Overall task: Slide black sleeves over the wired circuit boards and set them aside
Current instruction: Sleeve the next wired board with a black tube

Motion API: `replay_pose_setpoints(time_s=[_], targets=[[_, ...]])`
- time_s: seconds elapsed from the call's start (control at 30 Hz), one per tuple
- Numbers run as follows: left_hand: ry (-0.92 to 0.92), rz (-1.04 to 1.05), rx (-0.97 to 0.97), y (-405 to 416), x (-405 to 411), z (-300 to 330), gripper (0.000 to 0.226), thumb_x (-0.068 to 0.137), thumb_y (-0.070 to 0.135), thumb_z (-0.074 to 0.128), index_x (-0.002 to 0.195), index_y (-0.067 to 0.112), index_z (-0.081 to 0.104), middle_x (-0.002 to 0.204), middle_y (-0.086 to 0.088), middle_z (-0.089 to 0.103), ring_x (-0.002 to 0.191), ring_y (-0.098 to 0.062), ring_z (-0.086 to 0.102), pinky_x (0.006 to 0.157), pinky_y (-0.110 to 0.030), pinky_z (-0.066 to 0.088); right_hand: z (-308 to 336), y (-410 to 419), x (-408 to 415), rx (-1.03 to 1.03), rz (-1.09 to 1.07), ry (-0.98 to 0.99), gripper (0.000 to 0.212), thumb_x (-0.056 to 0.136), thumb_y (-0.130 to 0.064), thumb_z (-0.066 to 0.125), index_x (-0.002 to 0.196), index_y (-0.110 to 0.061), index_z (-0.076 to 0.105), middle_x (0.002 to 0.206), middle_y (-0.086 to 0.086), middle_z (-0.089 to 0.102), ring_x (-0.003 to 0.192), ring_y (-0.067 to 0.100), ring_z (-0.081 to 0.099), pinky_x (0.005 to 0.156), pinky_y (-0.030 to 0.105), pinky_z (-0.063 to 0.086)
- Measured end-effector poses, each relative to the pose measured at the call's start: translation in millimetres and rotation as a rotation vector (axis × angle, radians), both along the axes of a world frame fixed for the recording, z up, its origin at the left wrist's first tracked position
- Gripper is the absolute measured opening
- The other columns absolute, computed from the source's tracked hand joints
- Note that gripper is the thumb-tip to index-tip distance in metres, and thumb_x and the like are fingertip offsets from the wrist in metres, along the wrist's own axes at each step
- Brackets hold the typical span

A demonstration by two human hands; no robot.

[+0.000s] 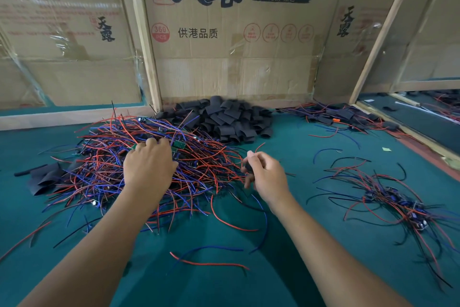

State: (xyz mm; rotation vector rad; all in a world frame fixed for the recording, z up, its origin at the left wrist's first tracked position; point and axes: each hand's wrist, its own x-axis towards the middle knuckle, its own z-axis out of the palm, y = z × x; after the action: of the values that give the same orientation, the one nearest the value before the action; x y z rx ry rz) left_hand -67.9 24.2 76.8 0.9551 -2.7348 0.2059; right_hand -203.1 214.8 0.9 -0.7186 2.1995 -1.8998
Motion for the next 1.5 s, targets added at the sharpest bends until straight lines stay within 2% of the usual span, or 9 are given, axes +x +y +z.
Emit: replay_pose_setpoints(time_s=[0.1,0.2,0.27,0.47,0.57,0.63,0.8,1.03,1.5], targets=[[0.040,-0.004,0.012,-1.6,2.4,-0.2,0.027,0.099,0.038,0.058,0.100,0.011,0.054,0.097,-0.006,0.062,0.093,-0.030,0.062,0.069,-0.037,0.043,1.0,2.8,-3.9,0.023,-0.031,-0.035,0.038,0.094,-0.049,0.051,0.079,-0.015,0.060,0.071,0.001,0.070,0.047,0.020,0.061,0.052,0.028,0.041],[0.020,-0.056,0.153,-1.7,6.1,6.9,0.041,0.099,0.041,0.057,0.073,0.010,0.049,0.066,0.000,0.054,0.060,-0.022,0.055,0.056,-0.029,0.040,2.3,5.2,-7.8,-0.041,-0.063,-0.146,0.038,0.097,-0.043,0.052,0.080,-0.010,0.058,0.066,0.001,0.067,0.047,0.023,0.062,0.048,0.028,0.039],[0.060,-0.174,0.456,3.3,7.9,15.6,0.052,0.096,0.045,0.060,0.063,0.006,0.051,0.052,-0.001,0.049,0.044,-0.019,0.043,0.047,-0.024,0.035,4.0,7.7,-9.4,-0.106,-0.066,-0.223,0.038,0.098,-0.041,0.052,0.082,-0.007,0.058,0.065,0.003,0.066,0.048,0.025,0.063,0.039,0.024,0.035],[0.429,-0.326,1.698,60.9,14.2,13.1,0.025,0.077,0.038,0.071,0.075,0.013,0.068,0.067,-0.003,0.060,0.054,-0.013,0.045,0.053,-0.026,0.030,9.9,9.1,-12.3,-0.146,-0.115,-0.286,0.038,0.097,-0.043,0.050,0.081,-0.011,0.062,0.066,0.002,0.067,0.044,0.019,0.057,0.040,0.020,0.036],[0.598,-0.380,2.000,77.3,13.8,-1.6,0.031,0.079,0.035,0.062,0.095,0.010,0.055,0.071,0.001,0.057,0.058,-0.013,0.040,0.060,-0.029,0.026,10.5,11.9,-14.9,-0.192,-0.091,-0.334,0.034,0.101,-0.038,0.051,0.085,-0.010,0.060,0.070,0.002,0.065,0.047,0.019,0.060,0.039,0.020,0.036],[0.743,-0.434,2.045,82.9,10.9,-8.9,0.035,0.082,0.034,0.059,0.103,0.012,0.044,0.074,0.002,0.056,0.059,-0.013,0.037,0.061,-0.030,0.025,11.5,13.0,-15.5,-0.235,-0.041,-0.386,0.030,0.101,-0.036,0.054,0.089,-0.008,0.059,0.074,0.003,0.064,0.060,0.022,0.070,0.042,0.020,0.040],[0.886,-0.557,1.982,87.6,5.2,-18.5,0.020,0.085,0.031,0.057,0.091,0.012,0.058,0.081,-0.003,0.057,0.066,-0.013,0.049,0.060,-0.026,0.039,13.2,13.2,-16.1,-0.373,0.019,-0.572,0.037,0.096,-0.033,0.065,0.093,0.004,0.061,0.076,0.011,0.070,0.082,0.026,0.076,0.063,0.021,0.056],[0.845,-0.534,1.854,84.6,4.8,-32.9,0.015,0.083,0.019,0.064,0.094,0.009,0.062,0.098,-0.019,0.071,0.079,-0.023,0.067,0.071,-0.026,0.056,19.8,13.7,-15.2,-0.262,0.026,-0.596,0.042,0.099,-0.047,0.055,0.092,-0.007,0.065,0.067,0.003,0.064,0.048,0.010,0.055,0.043,0.017,0.038],[0.775,-0.634,1.616,111.6,-3.6,-7.7,0.037,0.093,0.014,0.061,0.128,0.005,0.055,0.098,-0.020,0.073,0.081,-0.026,0.068,0.072,-0.030,0.056,16.3,8.8,-2.5,-0.232,0.117,-0.515,0.038,0.105,-0.036,0.047,0.098,-0.003,0.064,0.060,0.001,0.050,0.047,0.011,0.037,0.046,0.026,0.022]])
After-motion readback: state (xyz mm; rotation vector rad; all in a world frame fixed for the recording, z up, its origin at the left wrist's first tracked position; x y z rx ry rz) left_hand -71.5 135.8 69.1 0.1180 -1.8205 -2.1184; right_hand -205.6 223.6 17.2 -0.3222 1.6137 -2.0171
